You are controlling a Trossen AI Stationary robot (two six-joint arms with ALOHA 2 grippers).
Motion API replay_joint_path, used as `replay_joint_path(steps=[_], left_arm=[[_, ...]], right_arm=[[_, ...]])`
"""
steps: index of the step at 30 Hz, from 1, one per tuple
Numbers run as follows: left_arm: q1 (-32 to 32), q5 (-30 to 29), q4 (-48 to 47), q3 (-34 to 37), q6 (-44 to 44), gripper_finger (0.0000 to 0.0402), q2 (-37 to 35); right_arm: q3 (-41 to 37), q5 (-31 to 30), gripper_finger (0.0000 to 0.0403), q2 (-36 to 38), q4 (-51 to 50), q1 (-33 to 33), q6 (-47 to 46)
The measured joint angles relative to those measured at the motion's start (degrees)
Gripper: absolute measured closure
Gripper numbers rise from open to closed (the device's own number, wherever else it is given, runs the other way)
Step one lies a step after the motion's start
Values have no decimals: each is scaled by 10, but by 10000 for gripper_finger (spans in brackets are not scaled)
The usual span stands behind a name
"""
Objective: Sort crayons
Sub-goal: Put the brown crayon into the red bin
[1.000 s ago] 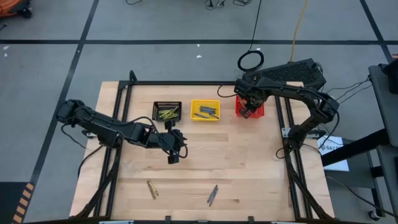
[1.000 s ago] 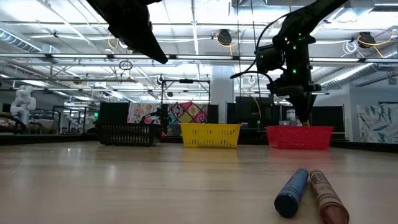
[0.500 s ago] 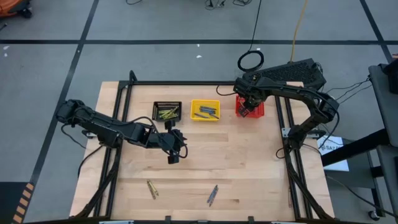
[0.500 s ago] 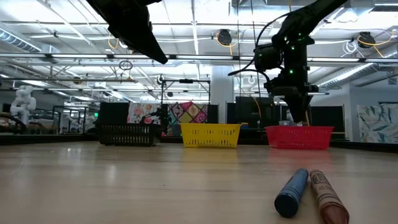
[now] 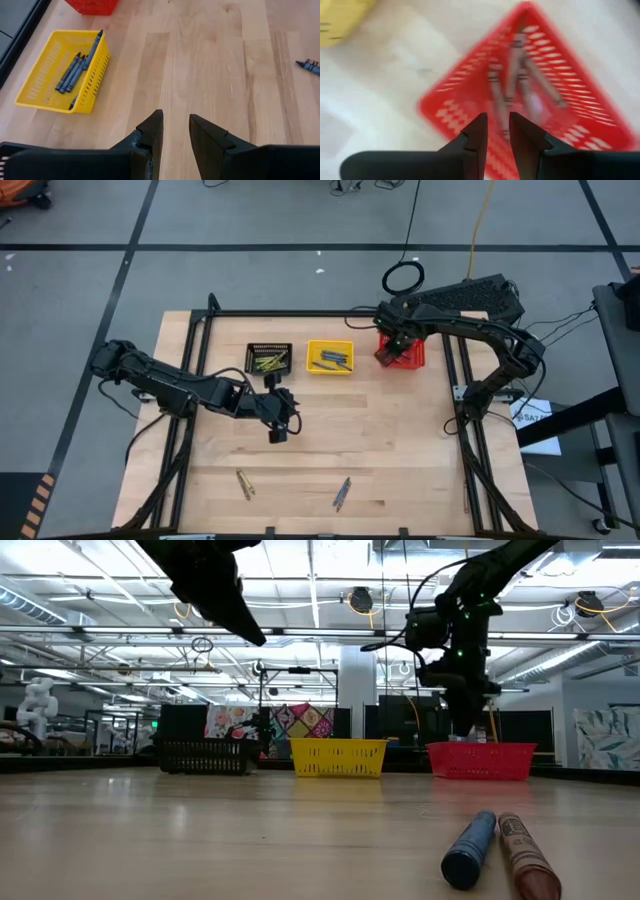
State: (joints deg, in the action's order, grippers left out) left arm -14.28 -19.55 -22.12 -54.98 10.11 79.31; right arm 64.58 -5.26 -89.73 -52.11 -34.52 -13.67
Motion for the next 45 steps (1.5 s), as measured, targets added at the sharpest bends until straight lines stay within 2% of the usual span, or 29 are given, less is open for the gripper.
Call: replay_joint_path(steps=[3,5,11,16,22,26,31,38,45], left_arm=[[0,0,-6,0,0,299,0],[0,0,-14,0,0,299,0],[0,0,-16,0,-21,299,0],[0,-1,-16,0,-35,299,0],[0,-3,-34,0,-35,299,0],[0,-20,-47,0,-34,299,0],[0,-61,-59,0,-30,299,0],[0,-75,-88,0,-29,299,0],[0,-77,-117,0,-30,299,0]], right_arm=[[0,49,337,0,-3,0,8],[0,60,337,0,-21,2,8],[6,56,337,0,-116,29,-35],[8,55,331,1,-181,78,-68],[8,59,298,1,-192,158,-126],[8,110,271,1,-192,219,-215],[8,147,254,1,-197,313,-375],[8,173,254,1,-195,450,-557],[8,173,255,1,-154,572,-775]])
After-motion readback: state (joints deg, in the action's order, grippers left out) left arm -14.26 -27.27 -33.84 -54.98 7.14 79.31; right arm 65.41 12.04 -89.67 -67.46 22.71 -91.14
